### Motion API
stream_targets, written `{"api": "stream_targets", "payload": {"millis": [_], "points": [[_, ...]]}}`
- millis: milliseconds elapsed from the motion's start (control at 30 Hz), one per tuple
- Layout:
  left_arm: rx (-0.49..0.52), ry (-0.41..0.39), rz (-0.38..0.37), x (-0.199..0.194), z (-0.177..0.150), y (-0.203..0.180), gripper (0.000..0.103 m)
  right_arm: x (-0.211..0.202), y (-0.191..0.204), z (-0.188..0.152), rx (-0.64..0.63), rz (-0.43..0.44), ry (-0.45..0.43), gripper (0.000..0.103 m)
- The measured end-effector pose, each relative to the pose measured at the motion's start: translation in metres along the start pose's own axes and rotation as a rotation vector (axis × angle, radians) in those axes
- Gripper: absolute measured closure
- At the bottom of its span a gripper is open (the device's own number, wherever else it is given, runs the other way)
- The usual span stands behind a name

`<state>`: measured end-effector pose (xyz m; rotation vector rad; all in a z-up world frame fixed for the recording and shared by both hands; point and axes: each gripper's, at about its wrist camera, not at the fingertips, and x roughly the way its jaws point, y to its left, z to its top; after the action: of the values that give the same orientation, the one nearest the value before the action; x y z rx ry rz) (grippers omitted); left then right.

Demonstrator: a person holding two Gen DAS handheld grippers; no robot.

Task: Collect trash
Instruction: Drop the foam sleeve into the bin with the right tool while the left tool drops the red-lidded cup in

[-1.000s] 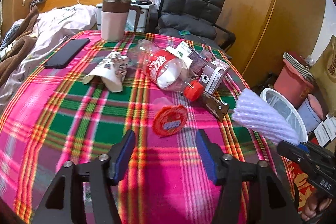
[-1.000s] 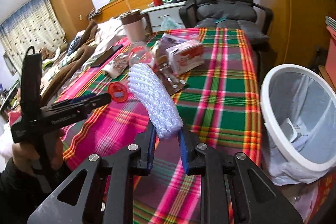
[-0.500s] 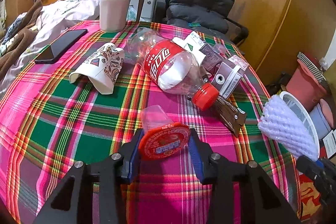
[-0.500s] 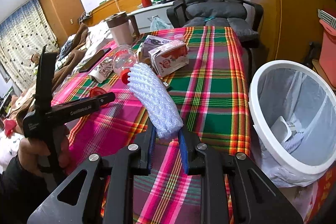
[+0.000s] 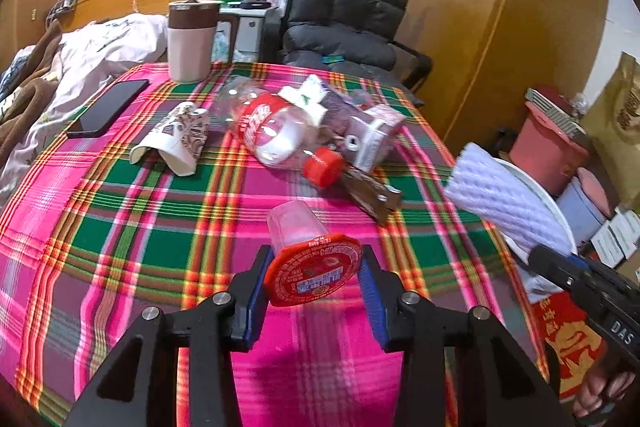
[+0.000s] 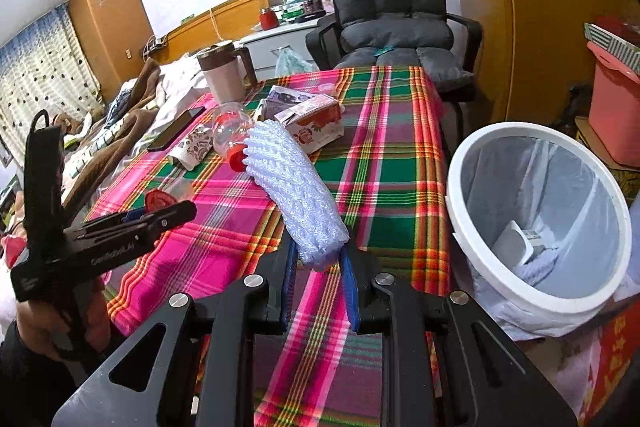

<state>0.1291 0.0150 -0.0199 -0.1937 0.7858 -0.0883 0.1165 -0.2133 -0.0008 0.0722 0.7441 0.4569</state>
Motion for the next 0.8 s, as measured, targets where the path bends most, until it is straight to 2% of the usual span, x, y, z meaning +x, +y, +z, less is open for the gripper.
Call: {"api": "stream_targets", "payload": {"millis": [300, 800], "points": [[0.050, 0.003, -0.063, -0.008, -0.001, -0.030, 0.061, -0.013, -0.013, -0.004, 0.030, -0.032, -0.019, 0.080], [0.167, 0.004, -0.170, 0.002, 0.012, -0.098, 0.061, -0.035, -0.057, -0.011, 0.108, -0.129, -0.047, 0.080]]}}
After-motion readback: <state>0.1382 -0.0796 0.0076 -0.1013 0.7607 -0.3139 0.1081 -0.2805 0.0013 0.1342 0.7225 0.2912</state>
